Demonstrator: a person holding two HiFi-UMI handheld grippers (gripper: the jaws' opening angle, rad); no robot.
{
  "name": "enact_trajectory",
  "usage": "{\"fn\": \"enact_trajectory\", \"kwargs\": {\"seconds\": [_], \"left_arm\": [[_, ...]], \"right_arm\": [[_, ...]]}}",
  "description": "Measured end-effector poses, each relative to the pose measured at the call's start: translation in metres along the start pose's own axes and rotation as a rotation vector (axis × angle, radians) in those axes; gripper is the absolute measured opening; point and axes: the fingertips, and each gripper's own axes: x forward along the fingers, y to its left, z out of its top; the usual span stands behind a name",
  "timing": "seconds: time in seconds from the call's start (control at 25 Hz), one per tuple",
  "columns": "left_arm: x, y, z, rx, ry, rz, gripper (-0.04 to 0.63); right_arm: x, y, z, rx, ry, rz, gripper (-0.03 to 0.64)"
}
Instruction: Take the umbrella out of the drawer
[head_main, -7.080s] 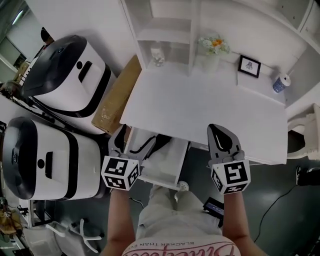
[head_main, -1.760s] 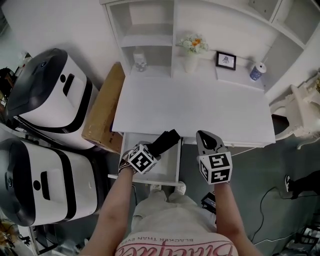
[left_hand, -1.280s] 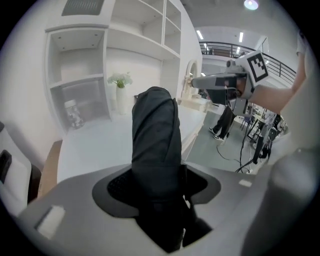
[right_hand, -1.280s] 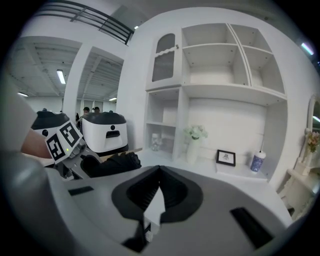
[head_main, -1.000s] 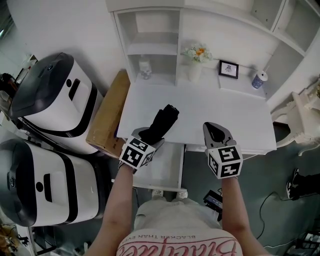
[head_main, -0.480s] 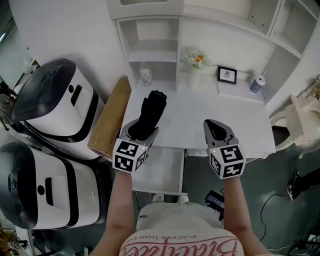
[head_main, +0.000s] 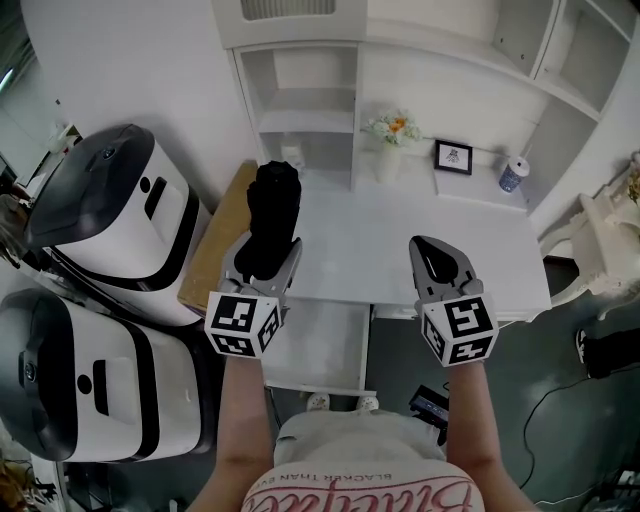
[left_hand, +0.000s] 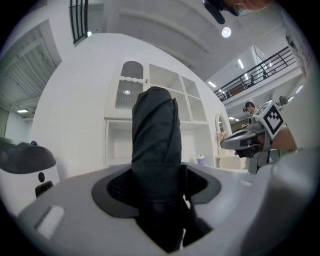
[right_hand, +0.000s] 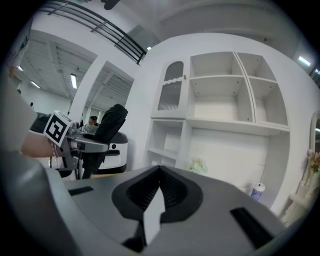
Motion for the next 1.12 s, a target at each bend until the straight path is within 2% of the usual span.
{"fn": "enact_trajectory", "kwargs": {"seconds": [0.28, 0.52, 1.12], "left_arm": [[-0.013, 0.006, 0.043, 0.050, -0.124, 0.046, 0.264], [-0.021, 0.011, 0.062, 0.067, -0.187, 0.073, 0.264], [-0.024, 0.031, 0.091, 0.087, -0.241, 0.150, 0.264]], "right_arm": [[-0.012, -0.004, 0.036, -0.029, -0.110, -0.054, 0.008], [-0.018, -0.008, 0.051, -0.018, -0.164, -0.082, 0.008], [-0.012, -0.023, 0.081, -0.052, -0.222, -0.124, 0.008]]}}
